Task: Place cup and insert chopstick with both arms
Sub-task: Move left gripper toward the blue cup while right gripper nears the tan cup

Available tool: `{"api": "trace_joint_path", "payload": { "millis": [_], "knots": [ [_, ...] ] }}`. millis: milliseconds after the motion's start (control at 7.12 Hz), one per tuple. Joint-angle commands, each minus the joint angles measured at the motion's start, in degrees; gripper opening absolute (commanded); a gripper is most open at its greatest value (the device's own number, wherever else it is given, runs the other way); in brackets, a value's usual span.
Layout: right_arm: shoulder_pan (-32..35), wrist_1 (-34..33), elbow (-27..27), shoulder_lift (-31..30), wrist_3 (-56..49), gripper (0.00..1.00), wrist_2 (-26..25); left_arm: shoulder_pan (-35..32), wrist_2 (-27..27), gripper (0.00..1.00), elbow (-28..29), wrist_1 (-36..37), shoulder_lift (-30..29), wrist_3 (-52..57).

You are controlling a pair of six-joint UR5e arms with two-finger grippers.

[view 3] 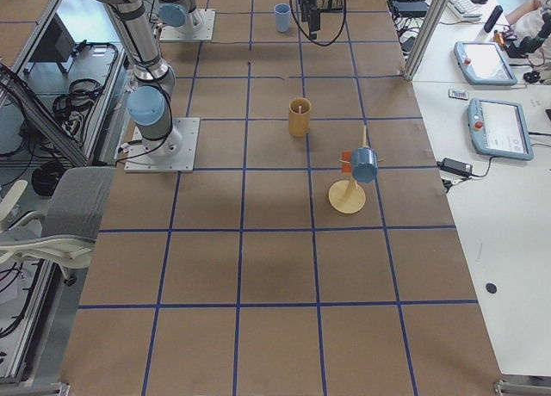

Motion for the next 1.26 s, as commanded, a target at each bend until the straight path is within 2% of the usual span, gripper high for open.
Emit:
{"api": "trace_joint_path", "payload": {
  "millis": [0, 281, 561, 1123],
  "knots": [
    [-0.1, -0.2, 0.2, 0.0, -0.1, 1.00, -0.3, 0.0, -0.1, 1.00, -0.3, -0.2, 0.3, 0.0],
    [-1.1, -0.1, 0.2, 0.0, -2.9, 1.00, -0.4, 0.0, -0.1, 1.00, -0.3, -1.0, 0.6, 0.0],
    [-5.3, 0.7, 0.4, -0.1, -14.7, 1.00, -0.4, 0.0, 0.0, 1.00, -0.4, -1.1, 0.7, 0.0],
    [-5.6, 0.9, 0.7, -0.1, -16.7, 1.00, -0.3, 0.0, 0.0, 1.00, -0.4, -1.3, 0.7, 0.0]
  ]
}}
